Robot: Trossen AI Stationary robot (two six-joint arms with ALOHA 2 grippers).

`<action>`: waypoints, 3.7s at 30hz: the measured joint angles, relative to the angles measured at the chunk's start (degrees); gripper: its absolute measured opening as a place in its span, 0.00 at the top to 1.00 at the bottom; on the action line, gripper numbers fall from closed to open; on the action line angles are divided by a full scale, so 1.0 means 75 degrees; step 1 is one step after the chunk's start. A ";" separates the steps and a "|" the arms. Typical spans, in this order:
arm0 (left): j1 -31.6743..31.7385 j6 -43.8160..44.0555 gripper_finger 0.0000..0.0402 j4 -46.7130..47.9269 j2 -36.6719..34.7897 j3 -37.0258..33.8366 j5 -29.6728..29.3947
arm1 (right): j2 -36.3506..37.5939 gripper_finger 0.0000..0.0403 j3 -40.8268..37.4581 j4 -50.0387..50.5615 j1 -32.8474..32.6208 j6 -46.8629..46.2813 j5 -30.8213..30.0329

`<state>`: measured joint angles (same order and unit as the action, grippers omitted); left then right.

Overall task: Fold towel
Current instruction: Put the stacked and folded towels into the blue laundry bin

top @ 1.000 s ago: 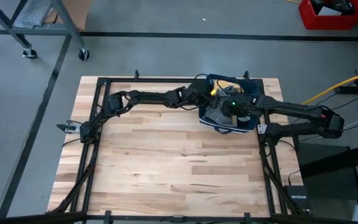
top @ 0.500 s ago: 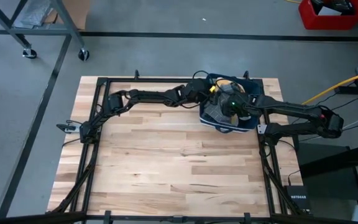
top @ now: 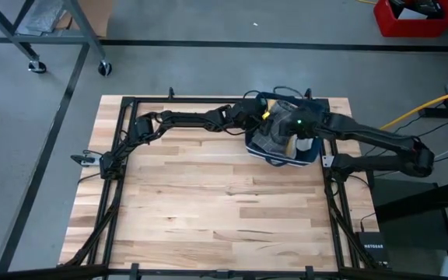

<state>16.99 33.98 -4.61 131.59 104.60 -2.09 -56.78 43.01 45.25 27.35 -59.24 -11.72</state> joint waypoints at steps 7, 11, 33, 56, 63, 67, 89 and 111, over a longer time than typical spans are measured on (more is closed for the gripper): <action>-0.0005 -0.0166 0.72 -0.0012 0.0000 0.0000 0.0070 | 0.0722 0.43 0.0778 0.0220 0.0000 0.0367 -0.0132; -0.0019 -0.0182 0.72 -0.0047 0.0000 0.0000 0.0079 | 0.0956 0.43 0.0879 0.0159 0.0000 0.0367 -0.0139; -0.0166 -0.1145 0.72 0.0626 -0.0017 0.0009 -0.0216 | -0.0652 0.43 0.0649 -0.0443 0.0008 0.0941 -0.1489; -0.0263 -0.2757 0.72 0.0715 -0.1106 -0.0017 -0.0658 | -0.0643 0.43 0.0649 -0.0485 0.0321 0.1182 -0.1436; -0.0794 -0.3026 0.72 0.1441 -0.1134 -0.0006 0.0419 | -0.0609 0.43 0.0652 -0.2083 0.0303 0.1957 -0.0140; -0.0894 -0.3546 0.72 0.2008 -0.1130 -0.0006 0.0066 | -0.0910 0.43 0.0655 -0.2297 0.0309 0.1985 -0.0147; -0.1202 -0.3592 0.72 0.2911 -0.0476 0.0026 -0.0184 | -0.2803 0.43 0.0660 -0.1522 0.1054 0.2431 -0.0511; -0.1326 -0.3520 0.72 0.1579 -0.0876 -0.0032 -0.0232 | -0.1625 0.43 0.1656 -0.1625 0.1058 0.3179 -0.0380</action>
<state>7.05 7.58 7.23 125.02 104.36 -3.83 -68.97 55.43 33.06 35.29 -35.40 -14.57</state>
